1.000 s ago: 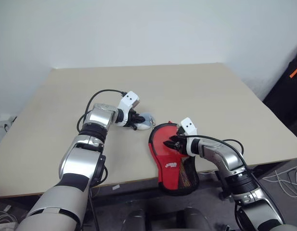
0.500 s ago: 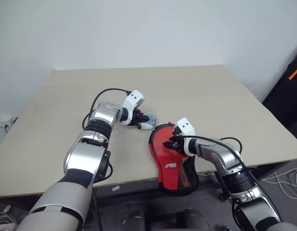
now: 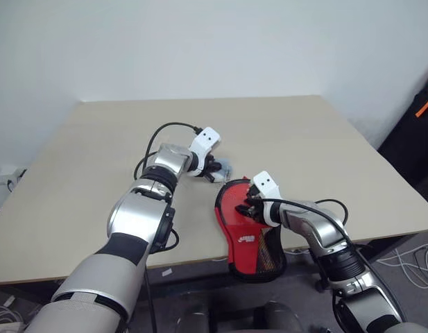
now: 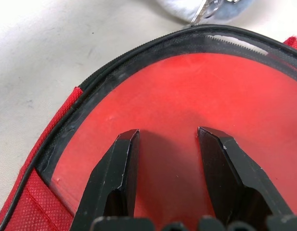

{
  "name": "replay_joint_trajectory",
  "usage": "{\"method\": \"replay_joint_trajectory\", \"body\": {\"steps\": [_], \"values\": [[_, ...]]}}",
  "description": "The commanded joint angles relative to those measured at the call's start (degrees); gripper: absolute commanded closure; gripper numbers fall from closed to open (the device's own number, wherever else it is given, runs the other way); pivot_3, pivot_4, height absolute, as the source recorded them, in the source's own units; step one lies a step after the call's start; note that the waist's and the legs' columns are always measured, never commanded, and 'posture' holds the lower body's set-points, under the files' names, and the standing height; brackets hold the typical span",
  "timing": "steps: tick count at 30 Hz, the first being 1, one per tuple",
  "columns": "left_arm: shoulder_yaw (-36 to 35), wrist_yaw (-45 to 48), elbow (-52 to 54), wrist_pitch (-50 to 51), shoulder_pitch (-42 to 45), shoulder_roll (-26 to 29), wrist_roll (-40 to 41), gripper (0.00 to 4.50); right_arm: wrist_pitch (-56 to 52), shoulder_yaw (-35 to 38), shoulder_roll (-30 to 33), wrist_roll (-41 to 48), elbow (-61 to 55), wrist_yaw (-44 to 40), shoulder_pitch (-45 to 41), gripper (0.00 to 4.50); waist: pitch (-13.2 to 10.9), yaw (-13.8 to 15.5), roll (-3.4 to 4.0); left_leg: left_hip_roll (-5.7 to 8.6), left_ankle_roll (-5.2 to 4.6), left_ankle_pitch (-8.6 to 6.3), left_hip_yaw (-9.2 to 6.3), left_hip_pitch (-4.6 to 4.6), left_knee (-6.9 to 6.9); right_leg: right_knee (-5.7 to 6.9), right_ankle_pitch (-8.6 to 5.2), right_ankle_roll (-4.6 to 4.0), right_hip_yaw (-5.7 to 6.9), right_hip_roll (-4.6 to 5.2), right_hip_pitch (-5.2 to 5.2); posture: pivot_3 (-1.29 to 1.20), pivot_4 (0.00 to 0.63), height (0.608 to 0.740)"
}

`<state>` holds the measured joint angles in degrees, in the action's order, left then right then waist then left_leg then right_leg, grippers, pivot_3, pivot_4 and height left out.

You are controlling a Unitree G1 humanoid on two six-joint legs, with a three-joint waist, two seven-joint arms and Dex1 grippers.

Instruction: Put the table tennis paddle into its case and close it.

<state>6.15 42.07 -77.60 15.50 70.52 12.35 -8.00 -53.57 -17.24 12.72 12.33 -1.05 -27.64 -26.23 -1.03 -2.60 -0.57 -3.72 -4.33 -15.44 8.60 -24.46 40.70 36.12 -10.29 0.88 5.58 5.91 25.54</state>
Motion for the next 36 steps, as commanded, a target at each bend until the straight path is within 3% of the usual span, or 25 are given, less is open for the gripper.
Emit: {"method": "replay_joint_trajectory", "body": {"steps": [1, 15, 27, 30, 36], "values": [[-4.03, -3.7, 2.02, -1.64, 5.85, -0.85, 2.69, 3.82, -4.64, -3.96, 0.1, -0.63, 3.36, -0.41, 3.57, 2.45, 0.0, 0.03, 0.0, 0.0, 0.0, 0.0, 0.0, 0.0, 0.0, 0.0, 0.0, 0.0, 0.0, 0.0, 0.0, 0.0, 0.0, 0.724], [-10.26, -11.55, 1.05, -3.95, 9.14, -10.22, 4.93, 3.82, -4.19, -4.74, -0.09, -2.2, 2.2, -0.95, 3.94, 2.45, 0.0, 0.09, 0.0, 0.04, -0.02, 0.01, -0.06, -0.05, 0.0, -0.03, 0.01, -0.01, 0.03, 0.02, 0.0, 0.0, 0.0, 0.724], [-9.93, -8.42, 1.54, -5.19, 8.77, -16.88, 3.93, 3.82, -3.41, -5.12, -0.72, -3.87, 1.7, -0.66, 4.43, 2.45, 0.0, 0.14, 0.01, 0.08, -0.02, 0.0, -0.35, -0.05, 0.0, -0.12, 0.01, -0.01, 0.11, 0.06, -0.07, 0.0, 0.0, 0.724], [-10.19, -6.34, 1.68, -4.84, 8.23, -17.15, 4.43, 3.18, -3.12, -5.08, -0.67, -4.15, 1.88, -0.8, 4.18, 2.42, 0.0, 0.13, 0.01, 0.09, -0.03, 0.0, -0.38, -0.05, 0.0, -0.13, 0.03, -0.03, 0.13, 0.06, -0.1, 0.0, 0.0, 0.724], [-7.55, 2.61, 2.19, -3.81, 7.34, -15.55, 2.39, 1.13, -2.44, -4.45, -0.44, -3.98, 1.82, -1.46, 3.86, 2.42, 0.16, -0.14, 0.23, 0.06, -0.09, -0.05, -0.36, 0.0, 0.0, -0.23, 0.03, -0.05, 0.13, 0.05, -0.14, 0.0, 0.0, 0.724]]}}
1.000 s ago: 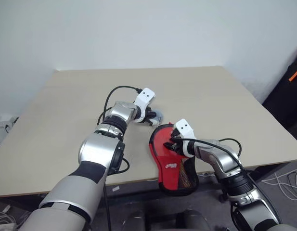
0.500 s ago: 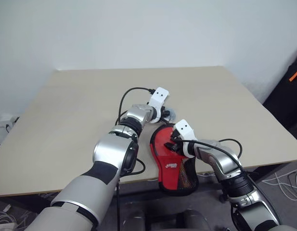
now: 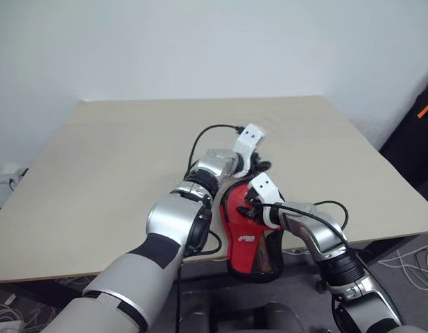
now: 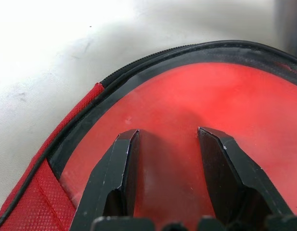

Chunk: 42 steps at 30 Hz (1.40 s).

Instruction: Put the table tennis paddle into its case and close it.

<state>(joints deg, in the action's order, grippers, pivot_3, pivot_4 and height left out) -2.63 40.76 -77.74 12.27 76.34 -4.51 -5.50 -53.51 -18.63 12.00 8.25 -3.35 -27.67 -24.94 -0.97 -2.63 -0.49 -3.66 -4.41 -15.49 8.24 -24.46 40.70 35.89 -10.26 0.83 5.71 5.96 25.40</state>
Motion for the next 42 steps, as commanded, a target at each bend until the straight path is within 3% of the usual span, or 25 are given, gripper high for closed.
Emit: {"method": "replay_joint_trajectory", "body": {"steps": [1, 12, 20, 23, 25, 28, 36, 42], "values": [[1.76, 4.98, 2.56, -0.66, 1.24, 1.94, -0.55, 1.13, -2.13, -2.9, 0.56, 0.34, 3.65, -1.88, 2.6, 2.42, 0.18, -0.26, 0.29, -0.03, -0.01, -0.01, 0.02, 0.02, -0.02, -0.01, -0.02, 0.02, -0.02, -0.03, 0.01, 0.0, 0.0, 0.724], [3.53, 14.84, 5.63, -0.05, -0.76, 12.54, 0.25, 1.13, 2.5, 2.58, 7.15, 6.45, -4.88, -11.71, 2.64, 2.42, 0.25, 0.0, 0.43, -0.02, -0.41, -0.12, 0.11, 0.07, -0.17, -0.04, -0.09, 0.12, -0.14, -0.04, 0.08, 0.0, 0.0, 0.724], [5.19, 29.71, 16.46, 2.5, -7.67, 23.35, 1.92, 1.13, 5.43, 6.45, 8.41, 4.69, 3.68, -9.43, -1.43, 2.42, 0.24, 0.0, 0.46, -0.05, -0.11, 0.05, 0.19, -0.01, -0.16, 0.0, -0.08, 0.12, -0.15, -0.05, 0.18, 0.0, 0.0, 0.724], [7.71, 35.42, 27.11, 5.68, -14.06, 26.85, 2.61, 1.1, 7.1, 7.86, 8.2, 4.07, 6.81, -8.05, -3.32, 1.85, 0.22, 0.0, 0.48, -0.06, -0.1, 0.06, 0.32, -0.03, -0.15, 0.04, 0.01, -0.03, -0.23, -0.05, 0.26, 0.0, 0.0, 0.724], [8.7, 36.11, 33.65, 9.05, -17.59, 27.94, 3.35, 1.1, 8.15, 8.79, 7.84, 3.69, 9.36, -7.0, -4.85, 1.19, 0.21, 0.02, 0.48, -0.06, -0.08, 0.06, 0.39, -0.08, -0.14, 0.04, 0.02, -0.05, -0.22, -0.06, 0.28, 0.0, 0.0, 0.724], [10.44, 35.82, 47.54, 18.97, -26.0, 27.04, 6.02, 1.1, 10.33, 10.46, 6.33, 3.24, 15.63, -5.16, -9.99, 0.11, 0.18, 0.03, 0.51, -0.06, -0.04, 0.04, 0.43, -0.11, -0.12, 0.03, 0.01, -0.03, -0.26, -0.05, 0.29, 0.0, 0.0, 0.724], [14.34, 26.36, 62.25, 30.88, -35.03, 20.33, 8.89, 1.1, 16.32, 12.5, 1.48, 1.41, 30.61, -1.57, -20.84, 0.11, 0.13, -0.09, 0.62, -0.07, -0.05, 0.12, 0.52, -0.09, -0.11, 0.1, -0.02, 0.05, -0.27, -0.12, 0.27, 0.0, 0.0, 0.724], [18.51, 20.12, 61.58, 30.43, -38.21, 17.2, 8.07, 1.1, 22.12, 14.3, -1.59, 0.45, 43.95, 0.61, -29.11, 0.11, 0.12, -0.08, 0.74, -0.07, 0.01, 0.16, 0.63, -0.04, -0.16, 0.1, 0.01, -0.01, -0.28, -0.13, 0.24, 0.0, 0.0, 0.724]]}}
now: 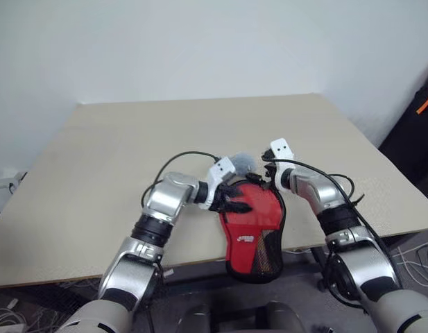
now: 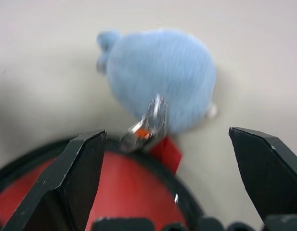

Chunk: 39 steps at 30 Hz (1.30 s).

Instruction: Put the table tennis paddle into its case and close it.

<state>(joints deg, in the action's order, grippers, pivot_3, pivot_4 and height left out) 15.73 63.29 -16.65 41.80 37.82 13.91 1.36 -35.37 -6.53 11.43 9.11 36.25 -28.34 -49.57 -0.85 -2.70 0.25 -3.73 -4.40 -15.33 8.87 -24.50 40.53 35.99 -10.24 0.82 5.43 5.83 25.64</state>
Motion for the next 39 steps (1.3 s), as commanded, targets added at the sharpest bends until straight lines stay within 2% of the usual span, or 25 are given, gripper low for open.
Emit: {"method": "replay_joint_trajectory", "body": {"steps": [1, 7, 17, 30, 33, 39], "values": [[1.06, -2.45, 1.26, 1.83, -0.47, -1.5, 1.54, 1.1, 5.3, 2.71, -1.74, -0.55, 7.14, 1.92, -6.1, 0.11, 0.0, -0.03, 0.0, 0.0, 0.01, 0.0, 0.0, 0.0, 0.0, 0.0, 0.0, -0.01, 0.01, 0.0, 0.0, 0.0, 0.0, 0.724], [5.84, -5.2, 2.7, 1.78, -3.41, -0.28, -0.32, 1.1, 10.41, 4.63, -4.72, -1.0, 19.42, 2.33, -12.83, 0.11, 0.06, 0.0, 0.1, 0.0, 0.09, 0.0, -0.01, 0.1, -0.07, -0.04, 0.05, -0.09, 0.04, 0.0, -0.1, 0.0, 0.0, 0.724], [5.67, -8.95, 4.06, 4.08, -3.57, -0.15, 1.5, 1.1, 18.04, 6.09, -9.65, -3.9, 34.12, 6.57, -17.88, 0.11, 0.08, -0.01, 0.12, 0.02, 0.31, -0.07, 0.03, 0.37, -0.17, -0.05, 0.06, -0.1, 0.01, 0.03, -0.3, 0.0, 0.0, 0.724], [5.36, -11.57, 7.5, 6.2, -4.88, 1.05, 3.27, 1.1, 20.23, 7.3, -10.63, -7.68, 38.66, 12.86, -17.93, 0.11, 0.08, -0.44, 0.14, 0.0, 0.44, 0.0, 0.09, 0.75, -0.49, -0.05, 0.05, -0.11, -0.17, 0.02, -0.41, 0.0, 0.0, 0.724], [5.31, -12.17, 7.68, 6.27, -4.81, 1.27, 3.95, 1.1, 20.76, 7.37, -11.38, -8.35, 38.65, 13.68, -17.99, 0.71, 0.08, -0.44, 0.14, -0.01, 0.45, 0.01, 0.1, 0.79, -0.53, -0.05, 0.05, -0.11, -0.18, 0.01, -0.41, 0.0, 0.0, 0.724], [4.71, -12.96, 7.6, 6.72, -4.4, 1.64, 4.87, 1.1, 21.86, 9.04, -12.12, -8.1, 38.39, 14.49, -18.39, 2.63, 0.08, -0.45, 0.14, -0.01, 0.46, 0.01, 0.08, 0.8, -0.56, -0.06, 0.05, -0.1, -0.19, 0.01, -0.4, 0.0, 0.0, 0.724]]}}
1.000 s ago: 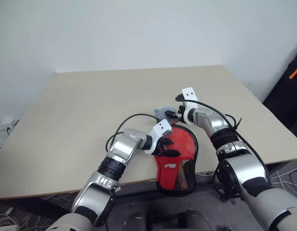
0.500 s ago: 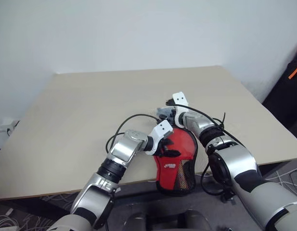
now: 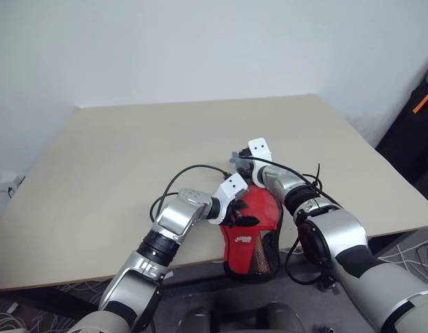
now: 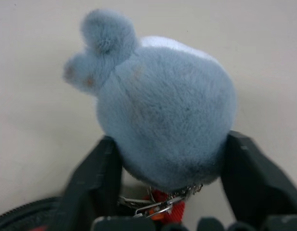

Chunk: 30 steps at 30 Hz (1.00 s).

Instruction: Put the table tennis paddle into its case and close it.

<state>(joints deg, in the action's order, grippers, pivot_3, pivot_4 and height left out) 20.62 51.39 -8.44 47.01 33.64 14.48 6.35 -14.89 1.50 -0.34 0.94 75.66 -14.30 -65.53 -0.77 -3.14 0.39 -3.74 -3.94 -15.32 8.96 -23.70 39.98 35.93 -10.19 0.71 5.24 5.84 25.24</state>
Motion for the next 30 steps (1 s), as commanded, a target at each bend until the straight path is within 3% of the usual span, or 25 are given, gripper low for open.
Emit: {"method": "replay_joint_trajectory", "body": {"steps": [1, 5, 7, 15, 24, 30], "values": [[-0.18, -1.21, -0.72, 1.56, -0.2, 1.17, 0.03, 1.1, 1.43, 1.17, -0.4, 0.02, -1.02, 0.58, -2.46, 2.88, 0.0, -0.01, 0.0, 0.0, 0.0, 0.0, 0.0, 0.0, 0.0, 0.0, 0.0, 0.0, 0.0, 0.0, 0.01, 0.0, 0.0, 0.724], [0.5, -1.67, -1.28, 1.76, -0.16, 1.29, 0.46, 1.1, 1.47, 2.3, -0.31, 0.5, -1.33, 1.11, -2.49, 4.11, 0.0, -0.01, 0.0, -0.01, 0.0, 0.0, -0.01, 0.0, -0.02, 0.0, 0.0, 0.0, -0.01, 0.0, 0.01, 0.0, 0.0, 0.724], [0.87, -1.73, -1.57, 2.48, -0.03, 0.91, 0.86, 1.1, 0.99, 3.82, 0.3, 1.47, -1.78, 2.1, -2.47, 4.42, 0.0, 0.0, 0.0, -0.01, 0.01, 0.01, 0.0, 0.01, -0.02, 0.0, 0.0, -0.01, -0.01, -0.01, 0.01, 0.0, 0.0, 0.724], [1.4, -3.34, -5.34, 5.05, 1.46, -1.32, 0.99, 1.1, -0.48, 8.3, 3.4, 4.91, -8.55, 3.38, 0.72, 4.45, 0.0, 0.21, 0.01, 0.05, 0.01, 0.02, -0.02, 0.01, -0.02, -0.06, 0.0, 0.0, 0.02, 0.01, -0.09, 0.0, 0.0, 0.724], [8.16, -2.26, -9.53, -0.94, 3.64, -1.04, -3.26, 1.1, -12.26, 10.04, 7.43, 8.05, -34.81, 5.36, 14.11, 4.45, 0.01, 0.63, 0.06, 0.1, -0.01, 0.02, -0.19, 0.04, -0.01, -0.17, -0.08, 0.13, 0.19, 0.16, -0.29, 0.0, 0.0, 0.724], [11.29, -0.28, -10.63, -4.55, 4.22, -0.43, -5.4, 1.1, -19.12, 11.14, 9.52, 9.48, -46.26, 7.41, 19.54, 4.45, 0.01, 0.69, 0.12, 0.14, -0.03, 0.01, -0.3, 0.05, -0.01, -0.16, -0.15, 0.24, 0.16, 0.16, -0.26, 0.0, 0.0, 0.724]]}}
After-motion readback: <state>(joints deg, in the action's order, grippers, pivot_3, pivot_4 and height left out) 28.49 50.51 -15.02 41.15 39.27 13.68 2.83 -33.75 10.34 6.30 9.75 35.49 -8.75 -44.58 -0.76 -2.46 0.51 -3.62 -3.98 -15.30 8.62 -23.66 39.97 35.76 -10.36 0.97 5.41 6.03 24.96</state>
